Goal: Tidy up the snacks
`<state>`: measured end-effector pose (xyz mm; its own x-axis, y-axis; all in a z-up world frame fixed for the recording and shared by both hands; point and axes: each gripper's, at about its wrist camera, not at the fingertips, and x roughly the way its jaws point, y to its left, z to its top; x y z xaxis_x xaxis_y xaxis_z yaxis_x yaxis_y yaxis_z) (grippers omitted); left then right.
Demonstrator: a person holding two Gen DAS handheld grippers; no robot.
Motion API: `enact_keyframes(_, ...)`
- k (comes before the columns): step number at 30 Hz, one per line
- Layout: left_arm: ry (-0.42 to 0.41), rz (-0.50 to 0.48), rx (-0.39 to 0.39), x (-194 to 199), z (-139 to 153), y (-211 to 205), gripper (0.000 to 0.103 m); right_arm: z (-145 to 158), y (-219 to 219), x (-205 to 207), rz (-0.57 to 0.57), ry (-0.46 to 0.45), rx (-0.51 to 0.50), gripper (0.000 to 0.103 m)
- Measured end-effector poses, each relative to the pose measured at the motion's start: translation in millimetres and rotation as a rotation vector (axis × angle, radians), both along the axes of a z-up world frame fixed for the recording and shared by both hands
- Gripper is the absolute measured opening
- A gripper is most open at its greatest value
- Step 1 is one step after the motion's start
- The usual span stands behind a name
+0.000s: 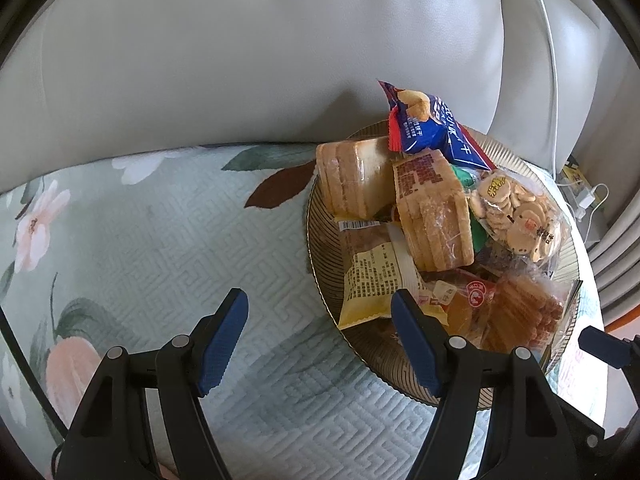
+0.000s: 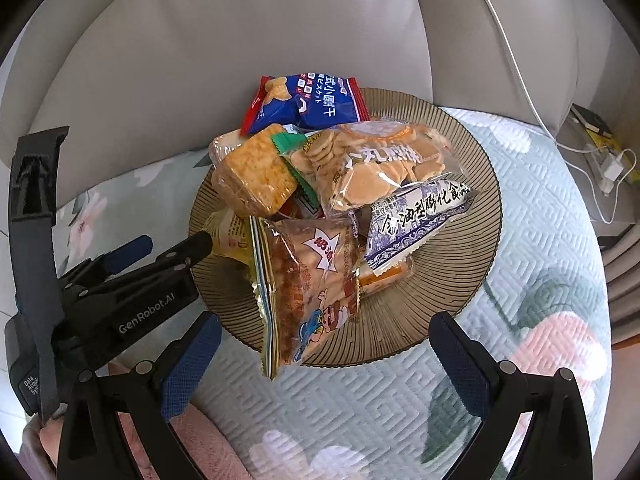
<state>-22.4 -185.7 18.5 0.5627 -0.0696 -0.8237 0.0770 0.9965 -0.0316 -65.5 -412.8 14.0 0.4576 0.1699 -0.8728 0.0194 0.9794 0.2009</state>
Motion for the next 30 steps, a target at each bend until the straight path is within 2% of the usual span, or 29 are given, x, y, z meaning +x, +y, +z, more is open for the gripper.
enact_keyframes(30,0.002,0.014,0.002,-0.2,-1.9,-0.1,0.077,1.4,-8.1,4.5,-0.033,0.0,0.002,0.103)
